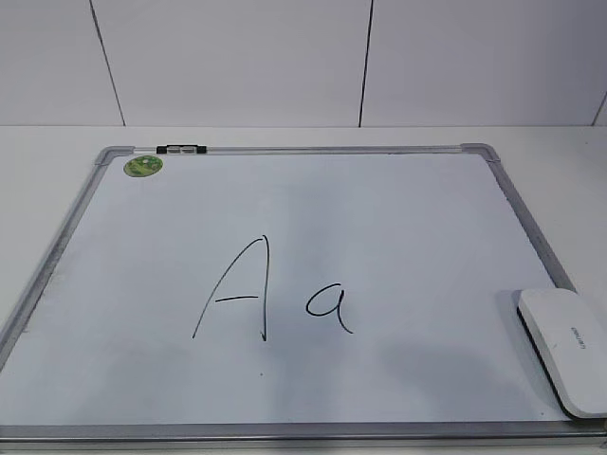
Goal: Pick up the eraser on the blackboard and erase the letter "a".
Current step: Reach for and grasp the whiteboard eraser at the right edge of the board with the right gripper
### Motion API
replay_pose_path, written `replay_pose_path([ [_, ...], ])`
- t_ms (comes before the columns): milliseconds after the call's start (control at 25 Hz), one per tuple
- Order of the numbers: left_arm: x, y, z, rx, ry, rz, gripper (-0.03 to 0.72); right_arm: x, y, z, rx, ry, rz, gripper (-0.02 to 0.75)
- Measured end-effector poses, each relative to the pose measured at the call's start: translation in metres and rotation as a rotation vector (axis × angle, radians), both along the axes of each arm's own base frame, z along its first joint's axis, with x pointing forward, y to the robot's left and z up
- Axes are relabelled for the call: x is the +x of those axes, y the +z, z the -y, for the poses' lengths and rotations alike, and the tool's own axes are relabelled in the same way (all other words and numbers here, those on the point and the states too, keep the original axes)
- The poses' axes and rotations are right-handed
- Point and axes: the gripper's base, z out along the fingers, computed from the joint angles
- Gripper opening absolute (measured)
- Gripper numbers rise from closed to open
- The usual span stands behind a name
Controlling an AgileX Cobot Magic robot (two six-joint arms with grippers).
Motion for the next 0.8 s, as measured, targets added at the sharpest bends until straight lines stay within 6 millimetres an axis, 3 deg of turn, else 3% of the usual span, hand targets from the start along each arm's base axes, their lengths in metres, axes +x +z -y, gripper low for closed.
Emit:
replay_pose_path([
  [560, 0.0000, 0.0000, 0.0000, 0.000, 0.000, 0.000, 0.236, 0.0000, 0.0000, 0.0002, -0.002, -0.001, 0.000, 0.571],
  [800, 0.0000, 0.0000, 0.0000, 0.000, 0.000, 0.000, 0.236, 0.0007, -0.0005, -0.0086, 0.054, 0.078, 0.000, 0.571],
])
